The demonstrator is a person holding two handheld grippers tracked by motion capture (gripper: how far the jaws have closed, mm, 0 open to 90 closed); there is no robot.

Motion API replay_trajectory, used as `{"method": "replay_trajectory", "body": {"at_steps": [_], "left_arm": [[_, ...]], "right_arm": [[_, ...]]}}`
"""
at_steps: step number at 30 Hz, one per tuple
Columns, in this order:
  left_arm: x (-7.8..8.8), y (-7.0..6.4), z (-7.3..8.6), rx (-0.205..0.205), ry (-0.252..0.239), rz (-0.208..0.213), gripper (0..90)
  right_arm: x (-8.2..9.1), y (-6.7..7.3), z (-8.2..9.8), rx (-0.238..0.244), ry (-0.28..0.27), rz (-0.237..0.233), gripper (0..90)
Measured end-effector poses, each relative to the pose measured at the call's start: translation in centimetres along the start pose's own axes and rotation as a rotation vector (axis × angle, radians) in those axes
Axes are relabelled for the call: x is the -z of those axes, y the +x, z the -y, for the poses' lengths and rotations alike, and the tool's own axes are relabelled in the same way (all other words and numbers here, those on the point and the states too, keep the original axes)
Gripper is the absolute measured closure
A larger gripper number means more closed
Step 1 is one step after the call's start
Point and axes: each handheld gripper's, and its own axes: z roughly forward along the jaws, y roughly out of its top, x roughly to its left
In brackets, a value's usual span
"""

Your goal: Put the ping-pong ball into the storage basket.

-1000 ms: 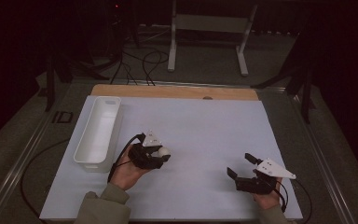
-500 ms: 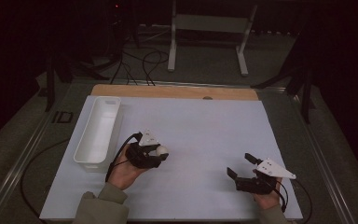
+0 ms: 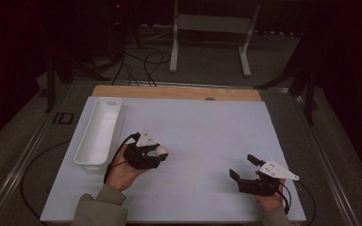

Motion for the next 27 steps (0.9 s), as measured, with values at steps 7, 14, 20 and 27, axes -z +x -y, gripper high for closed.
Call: {"method": "replay_trajectory", "body": {"at_steps": [7, 14, 20, 27], "left_arm": [[0.5, 0.3, 0.2, 0.001, -0.009, -0.009, 51.5], [0.9, 0.8, 0.4, 0.007, -0.024, -0.015, 51.5], [1.1, 1.0, 0.5, 0.006, -0.027, -0.017, 51.4], [1.4, 1.3, 0.7, 0.009, -0.026, -0.019, 51.4]], "right_arm": [[0.0, 0.0, 0.0, -0.001, 0.001, 0.000, 8.0], [0.0, 0.0, 0.0, -0.003, 0.004, -0.002, 7.9], [0.0, 0.0, 0.0, -0.004, 0.002, -0.003, 7.9], [-0.1, 0.0, 0.0, -0.005, 0.003, -0.005, 7.9]]}}
